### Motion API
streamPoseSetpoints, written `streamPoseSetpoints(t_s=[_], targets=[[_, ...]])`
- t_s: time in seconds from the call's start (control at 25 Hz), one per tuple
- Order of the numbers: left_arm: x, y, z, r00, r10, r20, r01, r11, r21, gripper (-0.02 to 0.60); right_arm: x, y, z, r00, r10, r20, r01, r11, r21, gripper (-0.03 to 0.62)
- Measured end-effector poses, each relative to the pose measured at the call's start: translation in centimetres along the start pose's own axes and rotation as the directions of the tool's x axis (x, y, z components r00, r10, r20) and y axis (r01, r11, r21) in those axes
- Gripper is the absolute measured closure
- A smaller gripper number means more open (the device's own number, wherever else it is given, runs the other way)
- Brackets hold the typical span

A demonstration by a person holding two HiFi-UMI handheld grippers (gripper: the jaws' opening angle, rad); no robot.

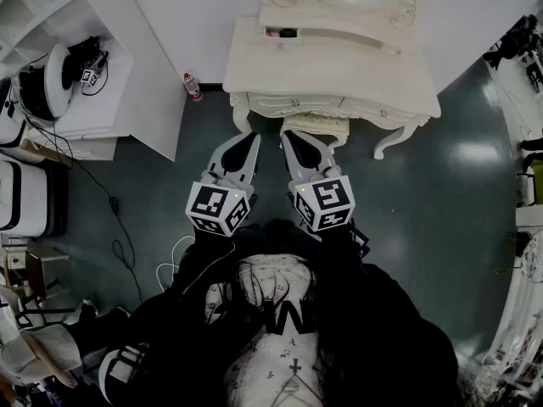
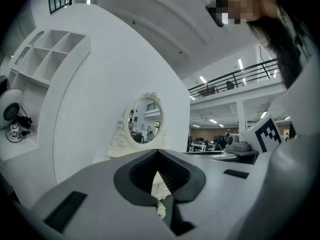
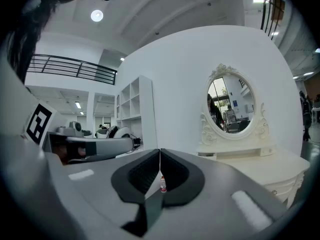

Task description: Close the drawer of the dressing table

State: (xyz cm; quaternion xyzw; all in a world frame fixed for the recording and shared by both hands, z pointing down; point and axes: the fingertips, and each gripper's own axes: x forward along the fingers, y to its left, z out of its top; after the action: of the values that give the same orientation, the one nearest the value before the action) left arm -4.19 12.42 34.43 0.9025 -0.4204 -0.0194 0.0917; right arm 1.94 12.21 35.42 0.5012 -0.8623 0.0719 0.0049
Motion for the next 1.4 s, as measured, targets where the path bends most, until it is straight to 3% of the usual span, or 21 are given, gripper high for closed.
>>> streamPoseSetpoints(t_s=[1.04, 1.4], targets=[[4.2, -1.8, -2.2, 0.996, 0.09, -0.016, -0.091, 0.995, -0.033, 0.581, -0.6, -6.0, -2.0, 0.997, 0.069, -0.039, -0.068, 0.997, 0.033, 0.58], [5.6, -0.3, -2.6, 0.993, 0.106, -0.047, -0.107, 0.994, -0.017, 0.581, 1.3, -7.0, -2.8, 0.995, 0.087, -0.046, -0.084, 0.994, 0.07, 0.58]])
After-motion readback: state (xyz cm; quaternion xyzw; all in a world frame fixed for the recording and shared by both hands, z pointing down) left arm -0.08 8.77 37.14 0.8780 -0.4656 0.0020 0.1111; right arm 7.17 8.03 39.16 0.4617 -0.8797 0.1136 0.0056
